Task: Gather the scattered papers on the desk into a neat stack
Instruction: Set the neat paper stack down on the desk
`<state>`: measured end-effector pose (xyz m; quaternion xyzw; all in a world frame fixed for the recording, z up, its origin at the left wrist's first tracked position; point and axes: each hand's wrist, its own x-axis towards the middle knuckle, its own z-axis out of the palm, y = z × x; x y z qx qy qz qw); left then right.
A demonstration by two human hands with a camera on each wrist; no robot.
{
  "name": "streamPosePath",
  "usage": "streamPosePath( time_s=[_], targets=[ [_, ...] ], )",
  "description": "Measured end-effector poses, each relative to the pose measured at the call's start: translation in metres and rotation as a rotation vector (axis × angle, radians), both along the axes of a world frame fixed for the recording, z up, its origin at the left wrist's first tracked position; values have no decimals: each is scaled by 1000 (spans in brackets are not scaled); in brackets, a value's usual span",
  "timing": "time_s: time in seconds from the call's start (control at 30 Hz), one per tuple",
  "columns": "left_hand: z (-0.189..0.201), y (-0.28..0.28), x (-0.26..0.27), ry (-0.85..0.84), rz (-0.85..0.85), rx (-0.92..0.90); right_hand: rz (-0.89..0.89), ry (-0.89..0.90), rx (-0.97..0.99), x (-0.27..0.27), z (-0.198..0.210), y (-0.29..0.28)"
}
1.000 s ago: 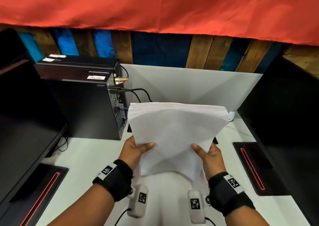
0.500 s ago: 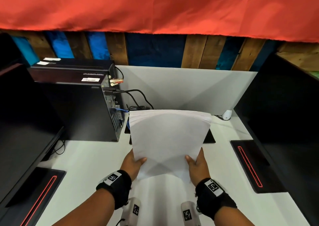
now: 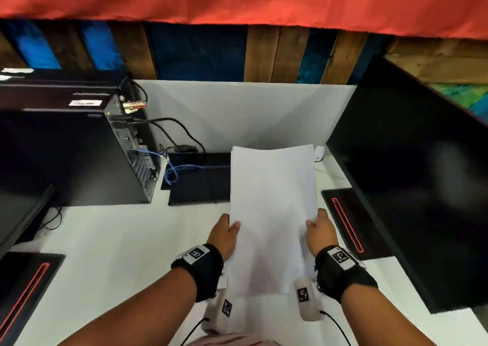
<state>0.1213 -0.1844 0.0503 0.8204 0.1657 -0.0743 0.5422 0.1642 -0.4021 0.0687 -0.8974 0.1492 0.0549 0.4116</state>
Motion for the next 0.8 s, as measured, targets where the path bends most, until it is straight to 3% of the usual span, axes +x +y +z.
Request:
streamPosePath(
  time_s=[0.3,0.43,0.53,0.8],
  targets=[
    [-40,-54,-11,273,-222,94,-5,237,-228,-7,-48,-66],
    [-50,-61,-19,370,-223,45,16,304,-281,-13,-62,-70],
    [-56,-63,-19,427,-216,-46,3,324,-300,-12,-66,-72],
    [-63,-60,-17,460,-205,-59,-83,276,-302,-9,-72,-82]
  ],
)
